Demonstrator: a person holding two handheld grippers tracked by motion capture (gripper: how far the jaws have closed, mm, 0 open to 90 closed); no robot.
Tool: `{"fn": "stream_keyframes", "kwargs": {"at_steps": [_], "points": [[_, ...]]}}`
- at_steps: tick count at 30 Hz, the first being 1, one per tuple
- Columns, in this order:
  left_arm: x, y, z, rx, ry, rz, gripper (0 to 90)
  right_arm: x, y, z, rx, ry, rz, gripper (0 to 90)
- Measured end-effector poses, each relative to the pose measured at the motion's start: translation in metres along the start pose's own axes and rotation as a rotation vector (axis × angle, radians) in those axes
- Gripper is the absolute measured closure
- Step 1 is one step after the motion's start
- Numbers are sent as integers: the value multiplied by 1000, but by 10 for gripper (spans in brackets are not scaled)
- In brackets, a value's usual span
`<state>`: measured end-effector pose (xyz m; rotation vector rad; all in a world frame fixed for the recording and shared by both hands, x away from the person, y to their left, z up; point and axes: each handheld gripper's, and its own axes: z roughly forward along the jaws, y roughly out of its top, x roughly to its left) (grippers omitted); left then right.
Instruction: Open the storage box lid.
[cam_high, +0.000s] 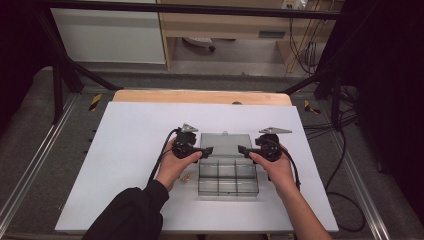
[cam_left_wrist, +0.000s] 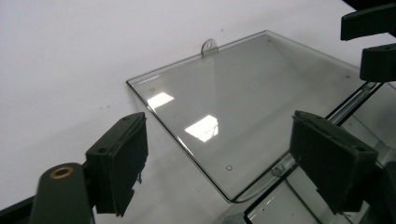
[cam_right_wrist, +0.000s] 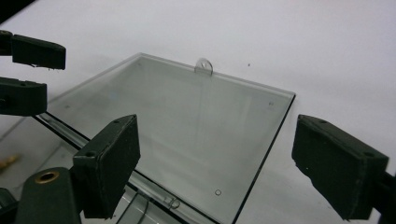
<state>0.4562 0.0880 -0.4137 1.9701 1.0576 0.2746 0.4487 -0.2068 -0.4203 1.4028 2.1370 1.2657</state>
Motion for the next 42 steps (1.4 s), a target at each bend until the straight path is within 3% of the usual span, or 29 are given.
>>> {"fn": "stream_keyframes", "kwargs": {"at_steps": [6,13,21,29,32,35,42], "points": [[-4,-6,-24,-52,-2,45,158,4,-6,-20,-82,-15,-12,115],[-4,-25,-51,-116,26,48,130,9,-17,-41,-170,-53,-43,81],[-6,-44,-73,-140,81,82,113,9,-34,-69,-196,-74,-27,51],[-15,-61,-80,-79,53,142,107,-4,-63,-86,-166,-63,-14,48],[-19,-66,-79,-32,66,176,113,-6,-69,-92,-148,-73,6,51],[-21,-72,-77,1,69,201,119,-7,-75,-96,-118,-88,-12,52],[-19,-89,-75,74,71,224,199,-8,-88,-104,-114,-102,-11,55]]}}
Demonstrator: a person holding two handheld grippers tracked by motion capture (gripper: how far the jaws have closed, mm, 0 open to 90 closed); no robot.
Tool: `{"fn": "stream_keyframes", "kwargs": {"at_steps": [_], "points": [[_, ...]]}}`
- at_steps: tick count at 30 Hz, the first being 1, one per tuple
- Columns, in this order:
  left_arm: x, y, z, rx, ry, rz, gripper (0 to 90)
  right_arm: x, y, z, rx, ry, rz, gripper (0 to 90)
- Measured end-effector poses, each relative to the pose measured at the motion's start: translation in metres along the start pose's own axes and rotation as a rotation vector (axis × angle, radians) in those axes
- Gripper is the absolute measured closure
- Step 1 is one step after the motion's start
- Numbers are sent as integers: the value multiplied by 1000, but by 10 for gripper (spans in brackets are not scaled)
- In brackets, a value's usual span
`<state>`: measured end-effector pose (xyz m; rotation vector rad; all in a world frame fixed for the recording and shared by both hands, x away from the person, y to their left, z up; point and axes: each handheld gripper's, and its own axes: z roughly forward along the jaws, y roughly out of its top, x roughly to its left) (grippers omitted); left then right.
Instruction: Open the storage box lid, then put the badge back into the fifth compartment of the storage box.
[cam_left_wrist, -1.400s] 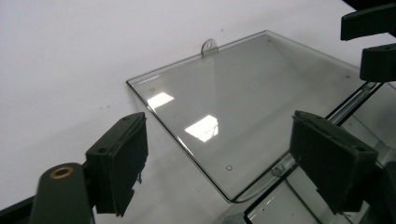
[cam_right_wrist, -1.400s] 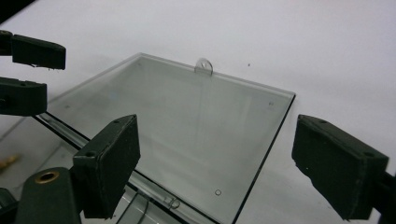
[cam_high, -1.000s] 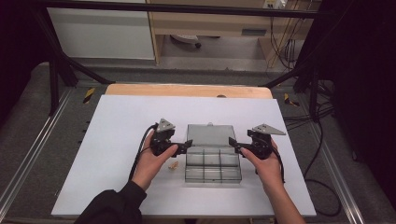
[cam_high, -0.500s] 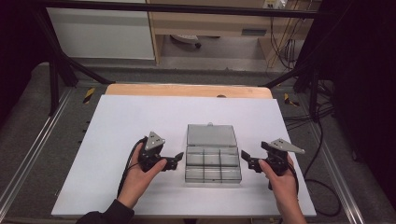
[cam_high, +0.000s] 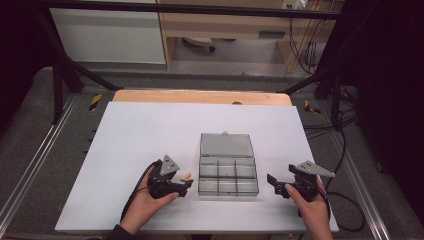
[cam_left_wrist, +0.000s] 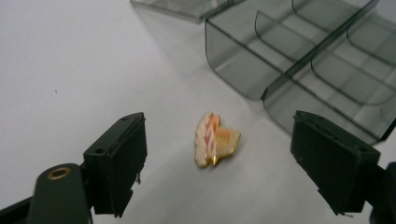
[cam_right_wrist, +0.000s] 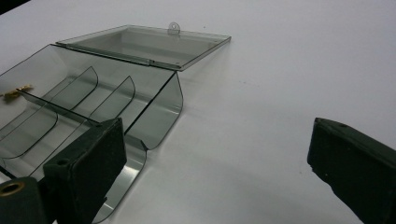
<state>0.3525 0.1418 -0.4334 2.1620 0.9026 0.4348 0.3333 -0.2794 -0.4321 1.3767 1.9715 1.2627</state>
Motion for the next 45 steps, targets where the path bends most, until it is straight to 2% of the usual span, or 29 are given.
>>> {"fn": "stream_keyframes", "kwargs": {"at_steps": [3,9,12,15,20,28,40,45], "points": [[-1,-4,3,23,1,6,256,-1,-7,3,11,12,26,59],[-4,-6,16,42,21,10,276,3,-10,9,49,31,-5,55],[-2,-5,21,41,39,-4,301,3,-13,10,62,35,-5,54],[2,-3,24,18,53,-26,357,1,-14,10,68,30,-5,54],[5,-4,29,27,23,-38,386,-1,-15,12,80,30,4,55],[3,-3,30,19,33,-32,391,-1,-15,13,93,22,-1,56],[2,-5,30,0,28,-38,505,1,-15,13,103,21,-23,59],[1,-5,28,-1,25,-37,611,1,-15,13,104,24,-28,59]]}}
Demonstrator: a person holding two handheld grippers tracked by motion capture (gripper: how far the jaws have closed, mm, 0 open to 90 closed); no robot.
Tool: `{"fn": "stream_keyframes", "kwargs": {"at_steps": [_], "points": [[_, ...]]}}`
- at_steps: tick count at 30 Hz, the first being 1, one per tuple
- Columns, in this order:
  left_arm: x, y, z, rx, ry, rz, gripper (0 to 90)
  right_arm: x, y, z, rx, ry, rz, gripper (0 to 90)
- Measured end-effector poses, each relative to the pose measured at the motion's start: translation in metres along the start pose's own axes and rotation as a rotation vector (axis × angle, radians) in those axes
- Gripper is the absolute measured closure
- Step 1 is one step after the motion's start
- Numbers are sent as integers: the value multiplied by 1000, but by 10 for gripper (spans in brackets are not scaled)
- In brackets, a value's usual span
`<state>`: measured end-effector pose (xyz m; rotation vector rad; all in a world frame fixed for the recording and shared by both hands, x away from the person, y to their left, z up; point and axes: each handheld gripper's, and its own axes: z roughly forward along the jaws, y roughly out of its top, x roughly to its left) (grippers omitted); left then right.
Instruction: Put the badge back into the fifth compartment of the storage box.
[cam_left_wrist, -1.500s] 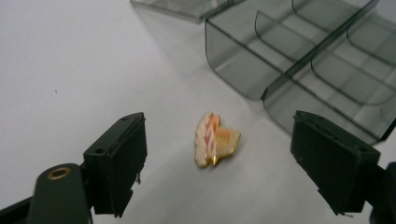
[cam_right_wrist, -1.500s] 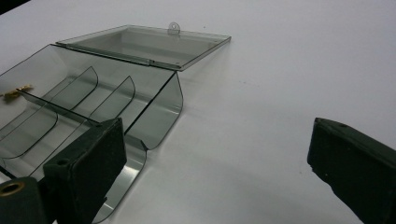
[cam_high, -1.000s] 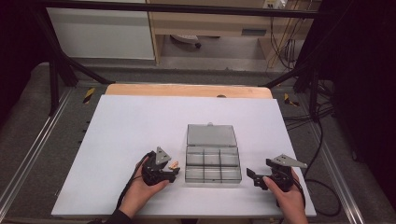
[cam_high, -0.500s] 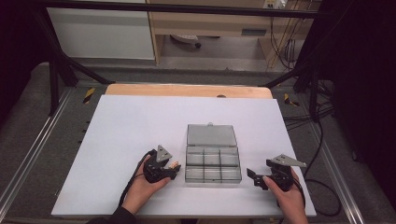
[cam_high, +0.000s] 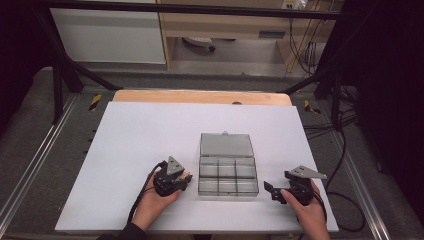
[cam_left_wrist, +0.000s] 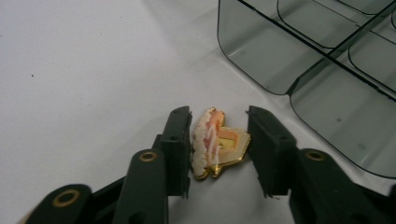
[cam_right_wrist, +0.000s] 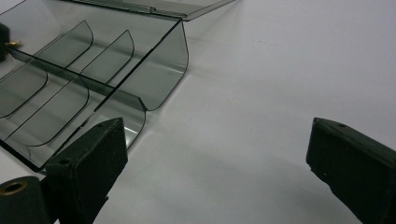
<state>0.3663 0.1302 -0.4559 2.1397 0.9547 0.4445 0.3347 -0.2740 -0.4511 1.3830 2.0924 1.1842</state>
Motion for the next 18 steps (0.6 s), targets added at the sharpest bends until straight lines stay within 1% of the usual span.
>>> {"fn": "stream_keyframes", "kwargs": {"at_steps": [4,9,10,11,12,13,14,18], "points": [[0,1,-1,8,3,-5,623,1,0,-1,-2,1,-6,59],[2,2,-2,13,-13,-11,630,0,1,0,-3,-1,-8,59],[3,3,-3,5,-18,-19,645,0,1,0,-3,-1,-9,59],[4,4,-5,-3,-24,-23,682,0,1,0,-1,-2,-7,59],[5,6,-6,0,-30,-24,725,-1,1,0,-1,-1,-6,59],[5,7,-7,5,-31,-19,739,0,0,0,-1,-1,6,60],[5,7,-7,8,-34,-15,748,-1,0,1,-2,-1,0,60],[8,8,-9,1,-41,-27,770,-2,1,1,-3,0,-2,61]]}}
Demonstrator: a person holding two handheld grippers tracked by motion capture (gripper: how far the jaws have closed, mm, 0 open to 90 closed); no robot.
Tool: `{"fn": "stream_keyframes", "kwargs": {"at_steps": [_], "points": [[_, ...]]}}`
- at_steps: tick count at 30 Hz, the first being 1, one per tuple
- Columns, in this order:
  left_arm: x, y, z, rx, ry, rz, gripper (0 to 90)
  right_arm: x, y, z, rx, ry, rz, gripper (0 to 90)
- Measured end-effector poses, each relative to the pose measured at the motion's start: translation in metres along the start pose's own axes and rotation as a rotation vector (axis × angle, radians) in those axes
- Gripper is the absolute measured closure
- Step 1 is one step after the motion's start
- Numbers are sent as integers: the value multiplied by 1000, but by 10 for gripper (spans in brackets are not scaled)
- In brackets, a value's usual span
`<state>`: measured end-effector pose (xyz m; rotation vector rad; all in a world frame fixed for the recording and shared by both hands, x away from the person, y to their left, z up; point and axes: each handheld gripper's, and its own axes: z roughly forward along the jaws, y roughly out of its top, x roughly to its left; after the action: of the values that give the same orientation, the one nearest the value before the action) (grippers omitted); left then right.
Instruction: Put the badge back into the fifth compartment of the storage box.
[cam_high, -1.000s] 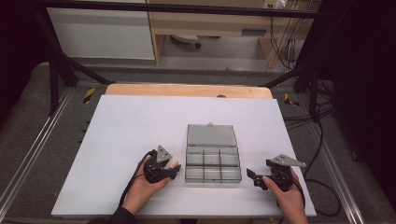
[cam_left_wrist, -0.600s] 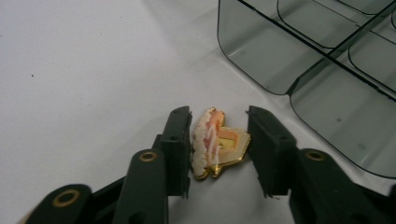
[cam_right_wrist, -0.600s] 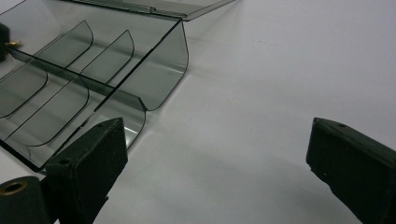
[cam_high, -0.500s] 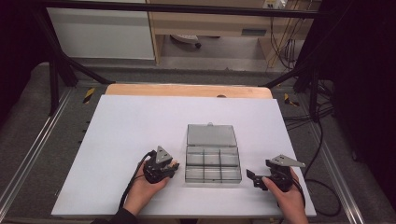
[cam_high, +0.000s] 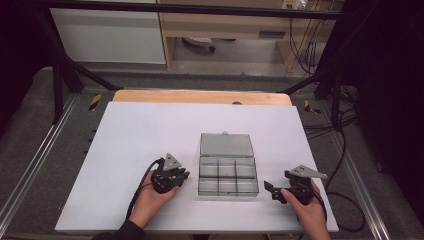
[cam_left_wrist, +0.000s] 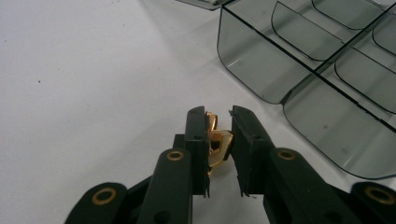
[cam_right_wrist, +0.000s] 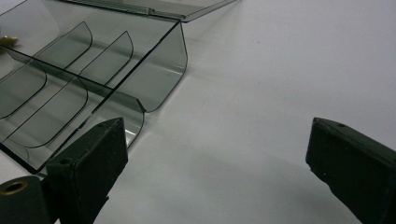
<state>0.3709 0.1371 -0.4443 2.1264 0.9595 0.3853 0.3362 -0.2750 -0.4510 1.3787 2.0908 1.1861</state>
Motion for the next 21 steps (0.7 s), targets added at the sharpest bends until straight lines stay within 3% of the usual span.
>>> {"fn": "stream_keyframes", "kwargs": {"at_steps": [3,10,12,18,20,21], "points": [[3,0,0,-6,-9,-19,782,0,0,0,3,-1,2,61],[16,-4,-3,-46,-59,-127,825,-1,0,0,3,-3,7,61],[18,-5,-4,-57,-66,-142,826,-1,1,0,3,-2,5,61],[16,-8,-2,-61,-72,-138,803,0,0,1,8,-4,-3,61],[14,-8,1,-31,-31,-101,782,0,0,1,11,-4,-1,61],[12,-9,2,-33,-32,-95,775,0,0,1,10,-4,-4,61]]}}
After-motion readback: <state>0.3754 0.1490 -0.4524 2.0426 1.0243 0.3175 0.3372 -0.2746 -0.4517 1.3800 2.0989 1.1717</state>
